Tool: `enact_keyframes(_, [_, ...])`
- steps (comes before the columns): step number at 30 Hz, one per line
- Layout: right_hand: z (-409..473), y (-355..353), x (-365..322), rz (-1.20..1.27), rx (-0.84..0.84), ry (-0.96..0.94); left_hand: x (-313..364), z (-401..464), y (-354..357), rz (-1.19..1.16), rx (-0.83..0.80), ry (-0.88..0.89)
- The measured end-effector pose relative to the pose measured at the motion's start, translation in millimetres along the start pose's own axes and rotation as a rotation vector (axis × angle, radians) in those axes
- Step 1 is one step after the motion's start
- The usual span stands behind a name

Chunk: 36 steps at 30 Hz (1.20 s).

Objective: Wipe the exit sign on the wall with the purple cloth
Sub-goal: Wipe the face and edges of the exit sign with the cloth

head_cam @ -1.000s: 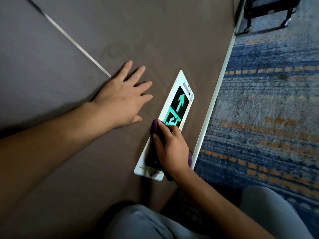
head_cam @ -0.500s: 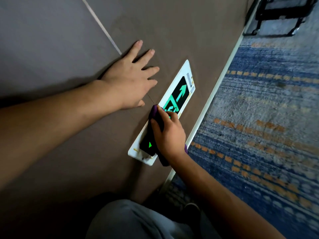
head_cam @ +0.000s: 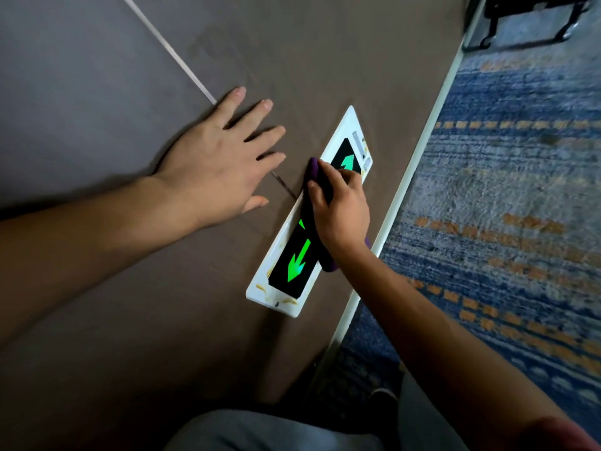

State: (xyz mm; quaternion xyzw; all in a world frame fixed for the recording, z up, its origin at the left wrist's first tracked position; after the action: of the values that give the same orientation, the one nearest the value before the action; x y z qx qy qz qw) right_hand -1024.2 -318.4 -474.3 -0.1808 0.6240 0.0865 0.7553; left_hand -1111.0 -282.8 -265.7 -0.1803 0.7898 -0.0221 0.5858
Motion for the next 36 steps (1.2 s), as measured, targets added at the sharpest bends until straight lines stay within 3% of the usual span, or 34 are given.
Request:
enact_keyframes(4, [-15.7, 2.9, 1.4, 0.067, 0.011, 0.058, -1.4, -2.4, -2.2, 0.003, -0.007, 0.000])
enact_keyframes(11, [-85.5, -3.0, -2.3, 0.162, -0.025, -0.004, -2.9, -26.2, 2.3, 0.067, 0.001, 0.059])
enact_keyframes(24, [-18.3, 3.2, 3.2, 0.097, 0.011, 0.030, 3.6, -10.3, 8.3, 0.014, 0.021, 0.036])
enact_keyframes(36, [-123.6, -10.0, -6.7, 0.124, -0.103, -0.080, 0.8, -9.3, 8.0, -0.022, 0.052, 0.038])
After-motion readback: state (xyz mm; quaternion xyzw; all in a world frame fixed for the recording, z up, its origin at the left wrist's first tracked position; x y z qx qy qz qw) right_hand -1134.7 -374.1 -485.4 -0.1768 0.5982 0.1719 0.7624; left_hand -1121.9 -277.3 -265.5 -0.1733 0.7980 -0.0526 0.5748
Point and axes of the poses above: each hand's wrist, its own z-axis towards the middle knuckle, its own y-axis out of the palm, x = y × z, the point moved 2 cm from there along z, towards the middle knuckle, and after that the axes turned 11 degrees about x, right-handed, at the moved point
